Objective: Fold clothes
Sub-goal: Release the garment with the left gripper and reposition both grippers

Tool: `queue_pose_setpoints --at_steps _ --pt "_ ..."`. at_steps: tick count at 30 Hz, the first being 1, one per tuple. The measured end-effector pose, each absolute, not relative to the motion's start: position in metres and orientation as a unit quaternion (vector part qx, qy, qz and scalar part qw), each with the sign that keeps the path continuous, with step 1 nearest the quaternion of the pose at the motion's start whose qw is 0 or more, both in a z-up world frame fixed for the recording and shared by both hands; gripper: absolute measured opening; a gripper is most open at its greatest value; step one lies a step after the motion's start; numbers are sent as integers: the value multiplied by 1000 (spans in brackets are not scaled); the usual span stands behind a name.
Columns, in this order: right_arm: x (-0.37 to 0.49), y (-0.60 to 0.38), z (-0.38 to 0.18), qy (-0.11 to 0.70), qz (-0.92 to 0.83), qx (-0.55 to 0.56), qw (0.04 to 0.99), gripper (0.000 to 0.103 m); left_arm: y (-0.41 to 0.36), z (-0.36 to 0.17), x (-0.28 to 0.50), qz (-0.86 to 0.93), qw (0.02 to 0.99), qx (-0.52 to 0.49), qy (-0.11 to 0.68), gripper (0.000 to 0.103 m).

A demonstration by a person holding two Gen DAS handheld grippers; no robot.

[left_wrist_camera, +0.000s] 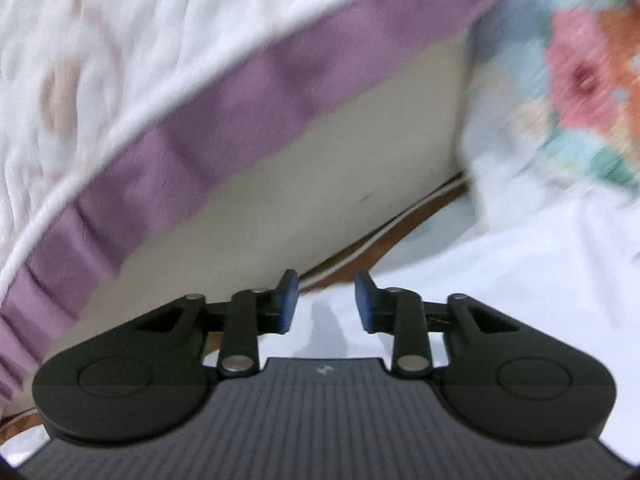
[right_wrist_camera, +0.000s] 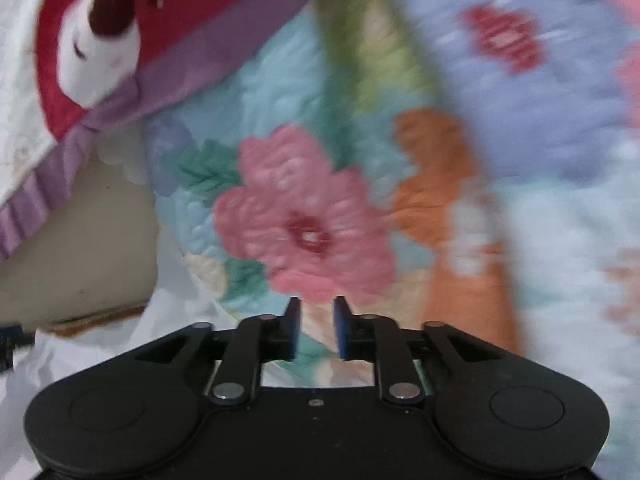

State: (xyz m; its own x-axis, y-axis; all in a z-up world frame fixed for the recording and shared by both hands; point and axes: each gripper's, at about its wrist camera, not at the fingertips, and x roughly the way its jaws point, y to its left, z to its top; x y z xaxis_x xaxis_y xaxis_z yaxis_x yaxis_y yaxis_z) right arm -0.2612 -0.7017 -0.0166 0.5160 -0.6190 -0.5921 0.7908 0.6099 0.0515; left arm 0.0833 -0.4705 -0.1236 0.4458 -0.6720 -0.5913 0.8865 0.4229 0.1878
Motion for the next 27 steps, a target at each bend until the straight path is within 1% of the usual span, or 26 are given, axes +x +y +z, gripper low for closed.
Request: queue_pose_setpoints --at_steps 2,5,8,10,12,15,17,18,19,20,21,22,24,27 --pt "-288 -692 -14 281 -406 169 853 46 -472 -117 66 -506 804 224 217 34" --pt "-317 -676 -24 303 -391 203 845 55 -481 -117 41 -539 779 221 232 34" --pt "-337 -658 -40 295 -387 280 828 56 -487 -119 18 -560 760 222 245 34" --pt "-347 -646 -54 266 -367 346 822 56 -490 -124 5 -574 749 218 250 34" --pt "-350 -631 -68 246 -346 390 817 58 -488 -128 -8 -587 737 217 253 34" --pt "-332 -618 -90 267 -348 391 809 64 -488 -130 -23 -597 728 226 249 35" --pt "-317 -625 -102 285 -362 372 806 63 -485 -129 -24 -601 725 229 244 35" --pt "-310 -629 -105 296 -372 353 806 50 -484 -129 -24 -603 724 231 242 35" --pt "-301 -632 -105 313 -383 322 807 18 -483 -129 -25 -605 723 232 240 35" --pt "-294 -634 -101 327 -396 287 809 8 -482 -128 -25 -607 721 234 238 35" --pt "-292 -633 -92 328 -406 255 814 8 -481 -128 -26 -609 720 235 236 35" --pt "-295 -631 -78 310 -405 246 824 8 -480 -127 -26 -611 718 237 234 35" --pt "-304 -623 -41 271 -401 225 846 8 -478 -127 -27 -615 715 240 229 36" --pt "-321 -611 18 236 -401 177 867 8 -475 -125 -28 -621 711 244 223 37"
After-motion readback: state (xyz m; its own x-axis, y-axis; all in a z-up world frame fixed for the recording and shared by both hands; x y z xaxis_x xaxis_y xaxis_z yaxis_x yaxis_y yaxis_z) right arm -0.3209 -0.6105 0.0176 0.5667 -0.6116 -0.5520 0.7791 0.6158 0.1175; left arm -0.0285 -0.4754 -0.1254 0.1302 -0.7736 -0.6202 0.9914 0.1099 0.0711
